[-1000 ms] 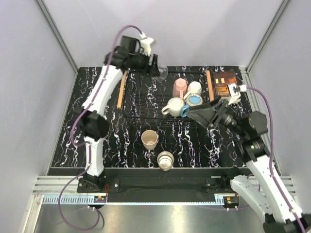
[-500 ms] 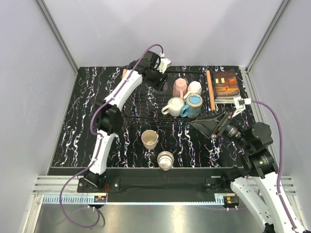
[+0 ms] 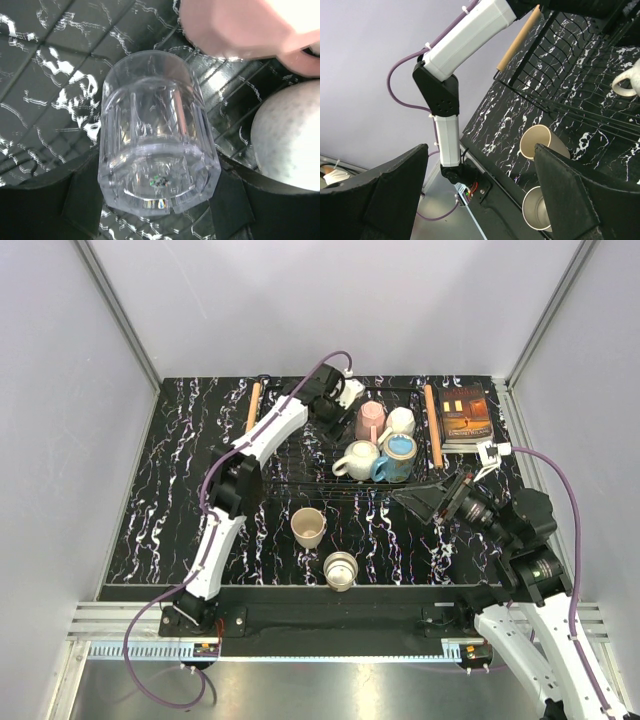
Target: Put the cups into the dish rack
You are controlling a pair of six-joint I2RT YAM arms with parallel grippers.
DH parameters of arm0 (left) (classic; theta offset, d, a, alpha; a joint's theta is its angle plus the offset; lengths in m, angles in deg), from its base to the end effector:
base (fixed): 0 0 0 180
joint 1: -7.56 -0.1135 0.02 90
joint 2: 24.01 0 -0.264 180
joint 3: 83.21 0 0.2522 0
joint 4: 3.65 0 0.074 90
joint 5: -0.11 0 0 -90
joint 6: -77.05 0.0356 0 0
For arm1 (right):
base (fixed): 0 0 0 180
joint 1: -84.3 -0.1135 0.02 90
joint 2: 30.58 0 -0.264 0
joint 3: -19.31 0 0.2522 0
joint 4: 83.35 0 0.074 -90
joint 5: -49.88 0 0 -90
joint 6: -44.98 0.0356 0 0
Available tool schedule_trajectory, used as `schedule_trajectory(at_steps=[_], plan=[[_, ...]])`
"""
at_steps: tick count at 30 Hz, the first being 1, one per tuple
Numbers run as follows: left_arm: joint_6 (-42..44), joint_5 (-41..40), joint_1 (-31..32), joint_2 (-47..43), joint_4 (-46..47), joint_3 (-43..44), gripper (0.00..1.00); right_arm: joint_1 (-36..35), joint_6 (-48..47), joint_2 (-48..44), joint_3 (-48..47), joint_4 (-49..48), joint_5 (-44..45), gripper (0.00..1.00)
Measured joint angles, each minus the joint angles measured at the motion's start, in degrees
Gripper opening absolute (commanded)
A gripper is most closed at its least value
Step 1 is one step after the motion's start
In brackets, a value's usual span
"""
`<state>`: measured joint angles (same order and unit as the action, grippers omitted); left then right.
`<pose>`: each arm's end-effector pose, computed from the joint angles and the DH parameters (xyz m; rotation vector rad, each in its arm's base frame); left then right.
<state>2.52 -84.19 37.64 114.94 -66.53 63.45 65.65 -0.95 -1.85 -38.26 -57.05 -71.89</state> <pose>0.4582 -0.2695 0.2309 1.0205 2.3282 -0.2269 0.1016 0.0541 0.3667 -0.1131 1.6774 1.2682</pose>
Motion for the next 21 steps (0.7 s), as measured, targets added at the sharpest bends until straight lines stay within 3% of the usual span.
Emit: schedule_trajectory(at_steps=[5, 6, 8, 9, 11, 12, 21], plan=[[0.7, -0.2, 0.3, 0.0, 1.0, -0.6, 0.03, 0.0, -0.3, 0.2, 0.0, 0.9, 1.1, 0.92], [0.9, -0.3, 0.3, 0.0, 1.2, -0.6, 0.24, 0.0, -0.3, 0.2, 0.0, 0.9, 1.1, 0.92], [1.1, -0.5, 0.5, 0.0, 1.2, -0.6, 0.55, 0.0, -0.3, 0.2, 0.0, 0.9, 1.2, 0.92], [1.1, -0.6, 0.5, 0.0, 1.2, -0.6, 0.78, 0.0, -0.3, 0.2, 0.0, 0.9, 1.2, 0.92], [1.4, -1.1, 0.8, 0.0, 1.3, -0.6, 0.94, 0.0, -0.3, 0.2, -0.1, 0.9, 1.3, 0.93], [1.6, -1.5, 1.0, 0.0, 1.4, -0.7, 0.99, 0.0, -0.3, 0.2, -0.1, 1.0, 1.3, 0.92], [1.0, -3.0, 1.4, 0.0, 1.3, -1.7, 0.99, 0.0, -0.5, 0.2, -0.1, 1.2, 1.3, 0.93]])
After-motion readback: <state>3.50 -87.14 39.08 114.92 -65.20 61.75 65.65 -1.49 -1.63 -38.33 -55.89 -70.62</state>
